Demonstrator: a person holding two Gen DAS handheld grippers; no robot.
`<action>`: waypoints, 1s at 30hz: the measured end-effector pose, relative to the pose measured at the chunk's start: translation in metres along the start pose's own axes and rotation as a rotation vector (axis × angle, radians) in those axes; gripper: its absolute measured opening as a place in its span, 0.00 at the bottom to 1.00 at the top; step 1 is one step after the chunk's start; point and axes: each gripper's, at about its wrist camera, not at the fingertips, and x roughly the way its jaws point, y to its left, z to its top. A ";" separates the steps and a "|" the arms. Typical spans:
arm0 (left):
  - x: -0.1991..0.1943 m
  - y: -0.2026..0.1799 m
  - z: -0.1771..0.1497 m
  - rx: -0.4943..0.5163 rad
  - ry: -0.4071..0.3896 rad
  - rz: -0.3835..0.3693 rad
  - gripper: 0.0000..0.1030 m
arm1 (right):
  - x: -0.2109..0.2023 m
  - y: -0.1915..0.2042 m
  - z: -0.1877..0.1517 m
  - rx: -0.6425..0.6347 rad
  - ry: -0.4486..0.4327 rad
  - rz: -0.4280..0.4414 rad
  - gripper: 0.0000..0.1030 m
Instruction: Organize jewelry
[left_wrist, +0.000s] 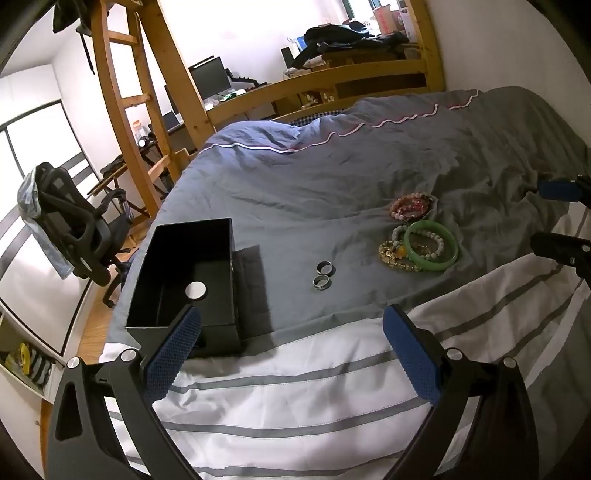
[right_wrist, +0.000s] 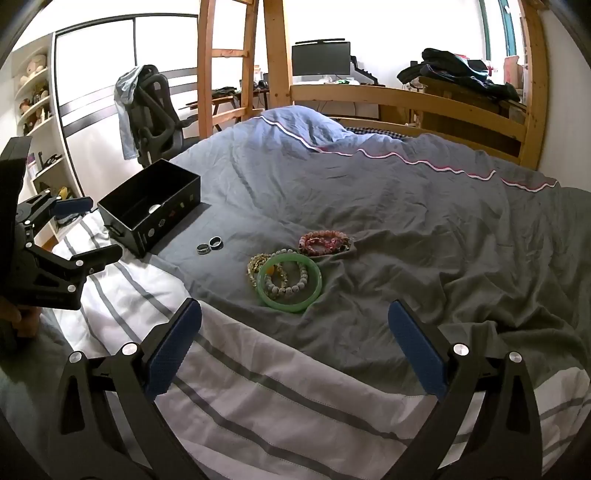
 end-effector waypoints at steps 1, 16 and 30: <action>0.000 0.000 0.000 0.000 0.000 0.001 0.95 | 0.000 0.000 0.000 0.000 0.000 0.000 0.97; -0.003 -0.003 -0.003 0.009 -0.004 0.005 0.94 | 0.001 0.001 -0.001 -0.001 0.001 -0.001 0.97; -0.004 -0.003 -0.002 0.007 -0.002 0.002 0.95 | 0.001 0.002 -0.001 -0.003 0.003 -0.002 0.97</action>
